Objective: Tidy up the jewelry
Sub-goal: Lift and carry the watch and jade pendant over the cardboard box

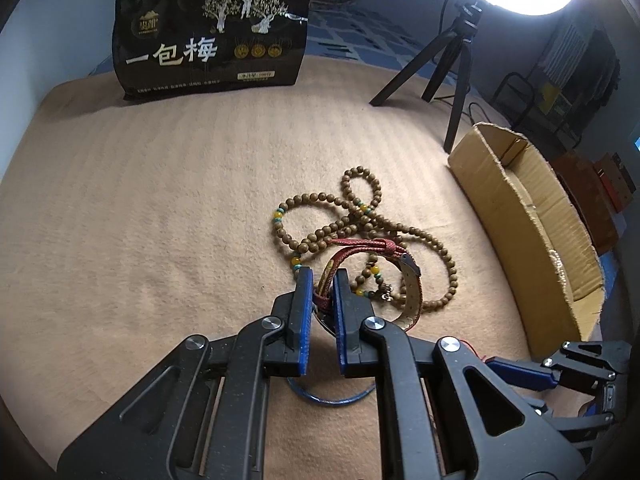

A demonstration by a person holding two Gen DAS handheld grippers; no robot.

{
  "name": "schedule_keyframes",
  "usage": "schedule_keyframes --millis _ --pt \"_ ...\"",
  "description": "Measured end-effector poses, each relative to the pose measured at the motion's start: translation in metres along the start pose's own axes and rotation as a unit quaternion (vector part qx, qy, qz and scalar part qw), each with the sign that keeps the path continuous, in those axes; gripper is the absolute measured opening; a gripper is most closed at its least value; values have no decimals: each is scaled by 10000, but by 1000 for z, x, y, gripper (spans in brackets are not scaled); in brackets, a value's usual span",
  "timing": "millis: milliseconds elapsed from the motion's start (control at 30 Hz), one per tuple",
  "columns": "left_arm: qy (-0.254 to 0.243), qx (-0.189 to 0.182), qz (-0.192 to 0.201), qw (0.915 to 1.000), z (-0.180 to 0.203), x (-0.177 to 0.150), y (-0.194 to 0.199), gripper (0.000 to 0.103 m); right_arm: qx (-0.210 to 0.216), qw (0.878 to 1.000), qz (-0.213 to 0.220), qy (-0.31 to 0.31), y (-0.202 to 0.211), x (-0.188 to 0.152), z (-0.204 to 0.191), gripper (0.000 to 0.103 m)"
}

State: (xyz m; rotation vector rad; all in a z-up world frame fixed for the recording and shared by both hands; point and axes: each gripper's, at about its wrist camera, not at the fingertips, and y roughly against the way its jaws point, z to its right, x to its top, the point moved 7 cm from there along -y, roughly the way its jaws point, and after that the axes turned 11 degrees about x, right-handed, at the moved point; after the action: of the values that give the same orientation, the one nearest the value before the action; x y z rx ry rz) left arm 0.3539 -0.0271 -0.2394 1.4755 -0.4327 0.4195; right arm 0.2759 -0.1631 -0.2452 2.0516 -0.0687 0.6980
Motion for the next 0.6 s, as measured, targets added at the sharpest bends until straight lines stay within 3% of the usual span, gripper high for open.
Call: schedule_keyframes --millis 600 --pt "-41 -234 314 9992 15 4 50 8 130 9970 766 19 73 24 -11 18"
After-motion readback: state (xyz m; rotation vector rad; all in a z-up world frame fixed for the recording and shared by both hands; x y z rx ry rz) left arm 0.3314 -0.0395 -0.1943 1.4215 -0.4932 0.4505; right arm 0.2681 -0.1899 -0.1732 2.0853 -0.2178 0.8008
